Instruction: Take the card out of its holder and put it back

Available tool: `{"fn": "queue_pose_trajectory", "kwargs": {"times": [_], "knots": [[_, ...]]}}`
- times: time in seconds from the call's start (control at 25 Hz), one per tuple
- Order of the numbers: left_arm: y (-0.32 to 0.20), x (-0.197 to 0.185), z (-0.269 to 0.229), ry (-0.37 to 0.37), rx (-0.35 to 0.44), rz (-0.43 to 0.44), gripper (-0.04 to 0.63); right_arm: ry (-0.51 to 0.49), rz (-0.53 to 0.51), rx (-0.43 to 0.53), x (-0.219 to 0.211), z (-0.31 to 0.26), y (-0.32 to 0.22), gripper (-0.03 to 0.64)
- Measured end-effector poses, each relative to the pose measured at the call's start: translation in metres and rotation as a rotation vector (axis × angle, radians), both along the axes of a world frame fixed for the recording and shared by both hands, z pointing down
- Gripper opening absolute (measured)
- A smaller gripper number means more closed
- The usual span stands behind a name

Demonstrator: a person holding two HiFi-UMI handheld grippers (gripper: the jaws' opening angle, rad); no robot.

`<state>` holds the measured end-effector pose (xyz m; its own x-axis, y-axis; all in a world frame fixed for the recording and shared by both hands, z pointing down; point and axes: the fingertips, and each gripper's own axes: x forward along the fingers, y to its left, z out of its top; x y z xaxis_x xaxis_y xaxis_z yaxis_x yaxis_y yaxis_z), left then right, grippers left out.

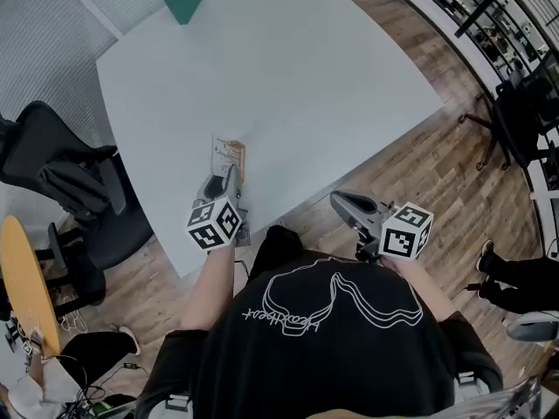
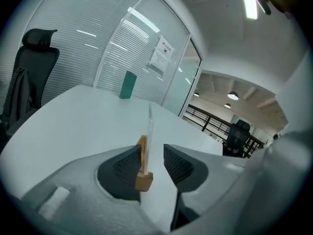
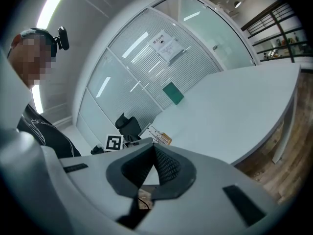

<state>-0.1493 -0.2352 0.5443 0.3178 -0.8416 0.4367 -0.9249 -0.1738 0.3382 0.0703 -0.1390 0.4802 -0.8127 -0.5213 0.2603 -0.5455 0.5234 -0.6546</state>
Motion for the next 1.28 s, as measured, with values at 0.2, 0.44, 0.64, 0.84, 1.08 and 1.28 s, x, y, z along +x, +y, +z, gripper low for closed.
{"fn": "queue_pose_trajectory", "kwargs": {"times": [0.2,0.44,0.64,0.84,1.08,1.28], "knots": [[0.016,-0.007,-0.025,0.044,0.045,-0.031,0.173,-0.009,-0.008,0.036,0.007,-0.011,0.015,0.009],[0.058,-0.006,-0.075,0.096,0.124,-0.032,0.176,-0.067,-0.067,0.117,0.003,-0.04,0.038,0.009],[0.127,0.025,-0.129,0.176,0.208,0.049,0.176,-0.116,-0.103,0.184,0.008,-0.067,0.064,0.009],[0.185,0.059,-0.153,0.22,0.232,0.15,0.175,-0.115,-0.176,0.248,-0.007,-0.092,0.091,0.009],[0.241,0.107,-0.175,0.263,0.267,0.367,0.142,-0.044,-0.311,0.351,-0.03,-0.111,0.13,0.009],[0.262,0.124,-0.185,0.217,0.3,0.438,0.047,-0.035,-0.356,0.372,-0.037,-0.116,0.15,0.009]]}}
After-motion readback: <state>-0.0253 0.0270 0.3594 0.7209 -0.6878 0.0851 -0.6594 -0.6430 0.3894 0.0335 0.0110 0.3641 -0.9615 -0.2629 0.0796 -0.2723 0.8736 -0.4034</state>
